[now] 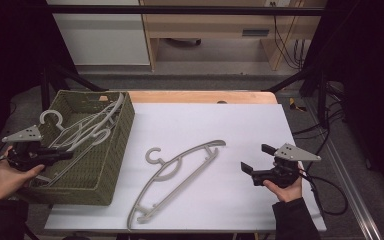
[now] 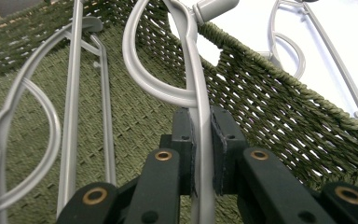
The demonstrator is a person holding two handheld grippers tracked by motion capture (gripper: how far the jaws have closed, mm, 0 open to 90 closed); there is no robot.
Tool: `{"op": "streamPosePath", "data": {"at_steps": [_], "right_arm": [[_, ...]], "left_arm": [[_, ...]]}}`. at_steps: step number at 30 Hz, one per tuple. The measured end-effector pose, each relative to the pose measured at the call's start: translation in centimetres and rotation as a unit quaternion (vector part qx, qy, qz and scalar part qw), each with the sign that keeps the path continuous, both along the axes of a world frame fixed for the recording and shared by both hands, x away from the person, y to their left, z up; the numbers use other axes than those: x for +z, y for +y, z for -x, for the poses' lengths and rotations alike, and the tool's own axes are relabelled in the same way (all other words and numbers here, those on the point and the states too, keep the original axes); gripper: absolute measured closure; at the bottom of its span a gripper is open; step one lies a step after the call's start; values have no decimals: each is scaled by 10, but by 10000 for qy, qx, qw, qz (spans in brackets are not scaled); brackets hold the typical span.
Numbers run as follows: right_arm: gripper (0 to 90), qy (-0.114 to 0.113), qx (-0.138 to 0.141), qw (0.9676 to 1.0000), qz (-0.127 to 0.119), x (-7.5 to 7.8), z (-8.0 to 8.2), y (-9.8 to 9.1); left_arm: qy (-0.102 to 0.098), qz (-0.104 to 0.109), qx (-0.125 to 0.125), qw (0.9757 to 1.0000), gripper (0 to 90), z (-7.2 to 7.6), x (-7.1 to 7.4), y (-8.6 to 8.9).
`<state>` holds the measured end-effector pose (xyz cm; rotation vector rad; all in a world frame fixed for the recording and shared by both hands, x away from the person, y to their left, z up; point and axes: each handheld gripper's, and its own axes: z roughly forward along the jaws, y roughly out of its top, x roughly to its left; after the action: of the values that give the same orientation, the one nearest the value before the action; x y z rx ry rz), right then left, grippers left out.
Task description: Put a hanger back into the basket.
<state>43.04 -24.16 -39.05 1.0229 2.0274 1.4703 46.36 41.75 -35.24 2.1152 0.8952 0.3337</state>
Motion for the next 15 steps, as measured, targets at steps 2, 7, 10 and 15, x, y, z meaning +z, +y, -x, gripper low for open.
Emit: {"op": "streamPosePath", "data": {"at_steps": [2, 7, 10, 15], "right_arm": [[27, 5, 7, 10000, -4, 0, 0, 0], [27, 0, 15, 10000, 5, 0, 0, 0], [27, 5, 7, 10000, 1, 0, 0, 0], [27, 2, 5, 10000, -11, 0, 0, 0]], "left_arm": [[48, 59, 43, 10000, 810, 0, -5, 1], [439, -294, 99, 9986, 808, -5, -17, -4], [589, -410, 126, 9973, 803, -6, -19, -8], [774, -655, 251, 9945, 790, -8, -23, -13]]}}
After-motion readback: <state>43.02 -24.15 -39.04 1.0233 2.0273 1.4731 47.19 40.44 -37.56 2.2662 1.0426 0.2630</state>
